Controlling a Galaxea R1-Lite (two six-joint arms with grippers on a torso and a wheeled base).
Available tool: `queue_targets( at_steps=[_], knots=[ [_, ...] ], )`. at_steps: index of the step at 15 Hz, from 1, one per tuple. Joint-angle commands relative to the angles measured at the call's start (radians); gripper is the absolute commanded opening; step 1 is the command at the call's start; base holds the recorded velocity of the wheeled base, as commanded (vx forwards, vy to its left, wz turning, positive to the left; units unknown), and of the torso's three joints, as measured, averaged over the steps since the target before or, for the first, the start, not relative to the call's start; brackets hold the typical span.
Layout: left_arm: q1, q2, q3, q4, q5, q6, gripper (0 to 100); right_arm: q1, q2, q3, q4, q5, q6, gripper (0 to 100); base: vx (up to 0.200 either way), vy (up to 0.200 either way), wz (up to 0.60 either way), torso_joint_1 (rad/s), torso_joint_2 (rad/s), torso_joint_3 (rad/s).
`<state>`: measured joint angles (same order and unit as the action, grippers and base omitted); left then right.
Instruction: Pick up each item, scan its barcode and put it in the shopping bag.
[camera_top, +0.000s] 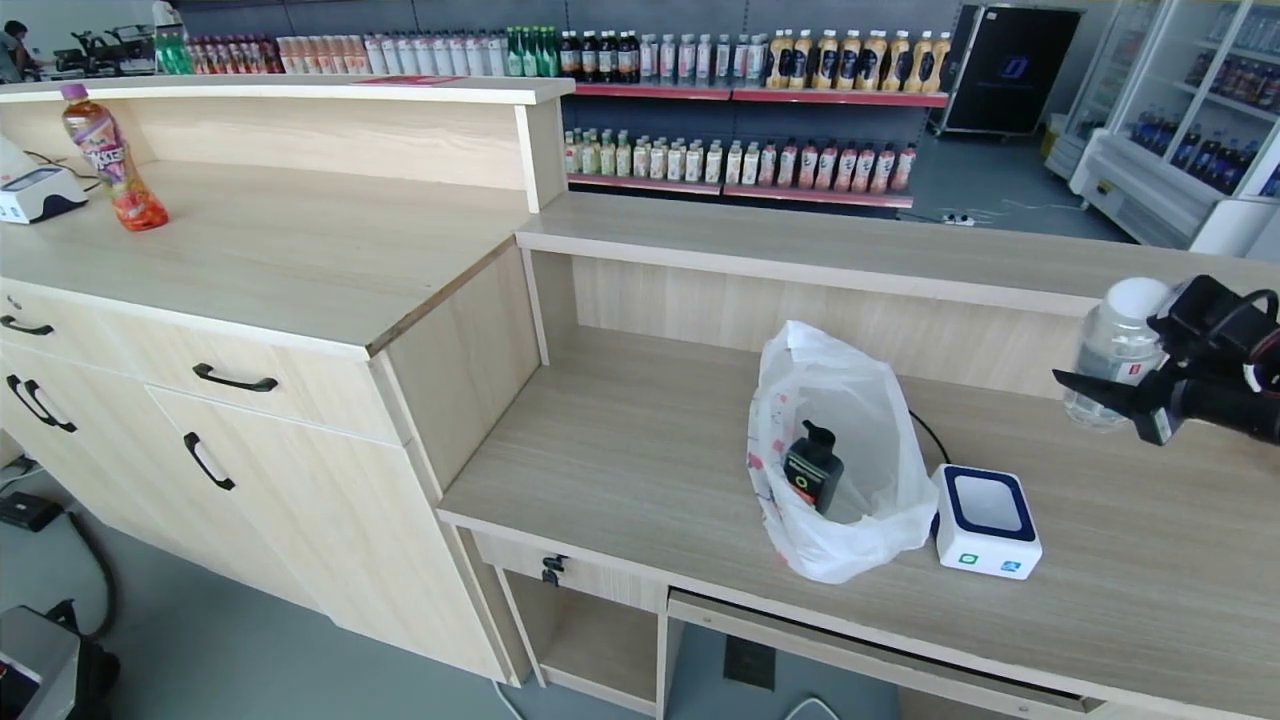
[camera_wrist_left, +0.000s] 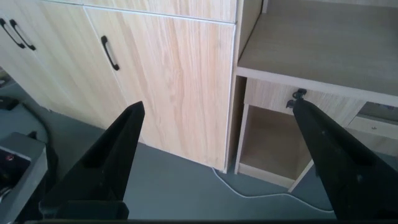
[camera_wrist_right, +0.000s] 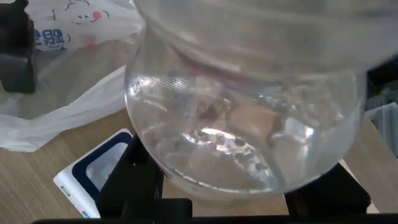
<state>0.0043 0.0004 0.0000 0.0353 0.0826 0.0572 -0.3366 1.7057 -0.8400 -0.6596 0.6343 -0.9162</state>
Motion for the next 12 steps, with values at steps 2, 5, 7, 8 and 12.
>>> queue_targets(
  at_steps=[2, 5, 7, 8, 12],
  knots=[
    [0.0, 0.0, 0.0, 0.0, 0.0, 0.0, 100, 0.007, 0.091, -0.03, -0.003, 0.051, -0.084, 0, 0.0, 0.0, 0.0, 0.0, 0.0, 0.0],
    [0.0, 0.0, 0.0, 0.0, 0.0, 0.001, 100, 0.007, 0.129, -0.056, 0.005, 0.102, -0.165, 0, 0.0, 0.0, 0.0, 0.0, 0.0, 0.0],
    [0.0, 0.0, 0.0, 0.0, 0.0, 0.001, 100, 0.007, 0.141, -0.059, 0.008, 0.124, -0.194, 0, 0.0, 0.0, 0.0, 0.0, 0.0, 0.0],
    [0.0, 0.0, 0.0, 0.0, 0.0, 0.0, 100, 0.007, 0.146, -0.057, 0.009, 0.134, -0.204, 0, 0.0, 0.0, 0.0, 0.0, 0.0, 0.0],
    [0.0, 0.0, 0.0, 0.0, 0.0, 0.001, 100, 0.002, 0.175, -0.09, 0.08, 0.223, -0.332, 0, 0.0, 0.0, 0.0, 0.0, 0.0, 0.0]
  ],
)
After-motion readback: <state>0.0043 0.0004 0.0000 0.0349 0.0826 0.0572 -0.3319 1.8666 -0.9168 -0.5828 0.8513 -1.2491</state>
